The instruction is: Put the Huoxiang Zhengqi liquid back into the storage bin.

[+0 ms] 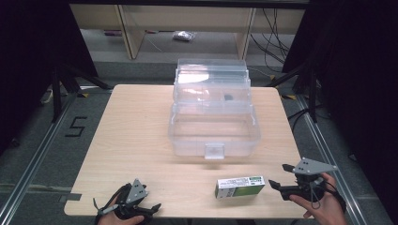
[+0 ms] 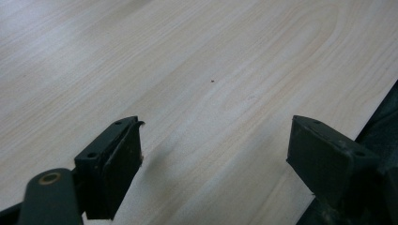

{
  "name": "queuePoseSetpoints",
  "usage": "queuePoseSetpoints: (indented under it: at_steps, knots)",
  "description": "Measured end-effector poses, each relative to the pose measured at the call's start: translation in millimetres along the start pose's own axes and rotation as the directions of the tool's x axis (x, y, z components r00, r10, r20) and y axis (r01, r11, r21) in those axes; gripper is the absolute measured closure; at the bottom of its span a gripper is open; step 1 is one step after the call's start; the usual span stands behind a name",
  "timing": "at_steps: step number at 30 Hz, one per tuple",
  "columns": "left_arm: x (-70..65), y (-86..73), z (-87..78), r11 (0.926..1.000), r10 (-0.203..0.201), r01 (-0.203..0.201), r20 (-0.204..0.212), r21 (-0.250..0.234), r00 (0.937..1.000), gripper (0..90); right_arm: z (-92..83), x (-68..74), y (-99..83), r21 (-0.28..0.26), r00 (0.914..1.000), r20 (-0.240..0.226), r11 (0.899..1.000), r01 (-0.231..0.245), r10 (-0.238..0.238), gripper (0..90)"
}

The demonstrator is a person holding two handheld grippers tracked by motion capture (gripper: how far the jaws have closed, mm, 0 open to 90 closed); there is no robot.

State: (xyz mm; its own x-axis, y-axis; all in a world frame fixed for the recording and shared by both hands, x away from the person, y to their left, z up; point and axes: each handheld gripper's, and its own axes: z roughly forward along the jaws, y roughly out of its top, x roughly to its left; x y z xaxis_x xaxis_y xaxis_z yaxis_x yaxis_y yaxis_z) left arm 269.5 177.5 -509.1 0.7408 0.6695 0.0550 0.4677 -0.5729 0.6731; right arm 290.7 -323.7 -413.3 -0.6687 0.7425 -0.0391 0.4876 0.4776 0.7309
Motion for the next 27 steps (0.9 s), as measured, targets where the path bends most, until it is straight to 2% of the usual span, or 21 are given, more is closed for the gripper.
queuePoseSetpoints:
  at_steps: [2,3,4,5,6,7,10,13,14,15,16,17,19,20,21,22,23,24,25,26,27]
  knots:
    - [-0.2,0.3,-0.2,1.0,0.001,-0.001,-0.002,-0.001,1.0,17.5,1.2,4.2,8.2,-0.001,0.9983,-0.015,0.998,0.056,-0.056,25.5]
    - [-0.2,0.3,-0.2,1.0,0.001,-0.001,-0.002,-0.001,1.0,17.5,1.2,4.2,8.2,-0.001,0.9983,-0.015,0.998,0.056,-0.056,25.5]
    - [1.0,0.5,-0.7,0.9997,0.024,-0.024,-0.003,0.004,0.9997,17.5,1.4,7.2,12.7,0.008,0.9972,-0.026,0.997,0.071,-0.071,25.5]
    - [-1.3,0.0,1.7,0.9996,-0.019,0.019,-0.007,-0.023,0.9998,17.5,2.8,12.8,21.0,0.024,0.9912,-0.049,0.992,0.124,-0.123,25.5]
    - [-1.3,0.0,1.7,0.9996,-0.019,0.019,-0.007,-0.023,0.9998,17.5,2.8,12.8,21.0,0.024,0.9912,-0.049,0.992,0.124,-0.123,25.5]
    - [-1.0,0.2,1.3,0.9995,-0.013,0.012,-0.01,-0.029,0.9999,17.6,4.8,17.3,28.7,0.047,0.983,-0.083,0.985,0.168,-0.164,25.5]
    - [-2.3,0.6,2.2,0.9991,-0.023,0.023,-0.005,-0.034,0.9997,17.5,9.1,21.8,34.8,0.055,0.9755,-0.1,0.978,0.202,-0.196,26.4]
    - [-1.4,1.2,2.3,0.9998,-0.006,0.006,-0.001,-0.021,1.0,17.5,16.3,29.3,43.2,0.078,0.9566,-0.147,0.961,0.265,-0.252,28.1]
    - [0.0,1.5,1.1,0.9998,0.018,-0.018,0.001,0.0,0.9998,17.5,19.0,32.2,46.2,0.086,0.9476,-0.159,0.952,0.293,-0.277,28.1]
    - [-0.2,1.4,1.2,0.9999,0.016,-0.016,0.001,-0.002,0.9999,17.5,22.3,35.4,49.7,0.096,0.9363,-0.173,0.941,0.325,-0.306,28.2]
    - [-0.1,1.1,1.1,0.9999,0.016,-0.016,0.001,-0.001,0.9999,17.5,24.0,37.7,51.7,0.107,0.9318,-0.179,0.935,0.337,-0.316,28.8]
    - [1.0,1.0,0.6,0.9997,0.025,-0.025,-0.004,0.006,0.9997,17.5,29.3,43.8,57.7,0.142,0.9166,-0.2,0.915,0.377,-0.346,29.3]
    - [-0.1,0.6,1.0,1.0,-0.005,0.005,0.005,-0.005,1.0,17.5,31.6,46.4,58.9,0.162,0.9169,-0.205,0.912,0.377,-0.343,29.4]
    - [0.2,0.8,0.2,1.0,0.005,-0.005,-0.001,0.0,1.0,17.5,34.3,48.6,60.6,0.183,0.9153,-0.195,0.904,0.387,-0.353,29.4]
    - [0.1,0.7,0.5,0.9999,0.008,-0.008,0.001,-0.007,1.0,17.5,41.1,53.6,63.3,0.219,0.9011,-0.214,0.88,0.421,-0.377,29.5]
    - [0.1,0.7,0.5,0.9999,0.008,-0.008,0.001,-0.007,1.0,17.6,41.1,53.6,63.3,0.219,0.9011,-0.214,0.88,0.421,-0.377,29.5]
    - [-0.1,0.4,0.6,1.0,-0.002,0.002,0.002,-0.005,1.0,17.5,48.4,56.1,66.0,0.244,0.8764,-0.249,0.849,0.469,-0.412,30.1]
    - [-0.1,0.4,0.6,1.0,-0.002,0.002,0.002,-0.005,1.0,17.5,51.4,58.1,66.7,0.261,0.8726,-0.24,0.837,0.48,-0.425,30.2]
    - [0.1,0.6,0.3,1.0,0.003,-0.003,0.0,-0.002,1.0,17.5,51.4,58.1,66.7,0.261,0.8726,-0.24,0.837,0.48,-0.425,30.2]
    - [0.4,0.7,0.2,0.9999,0.013,-0.013,-0.001,-0.004,0.9999,17.5,54.1,60.5,67.2,0.282,0.8738,-0.241,0.831,0.479,-0.422,30.4]
    - [0.2,0.6,0.3,0.9999,0.01,-0.01,0.001,-0.005,1.0,17.5,57.7,61.1,68.2,0.285,0.8598,-0.256,0.816,0.504,-0.442,30.9]
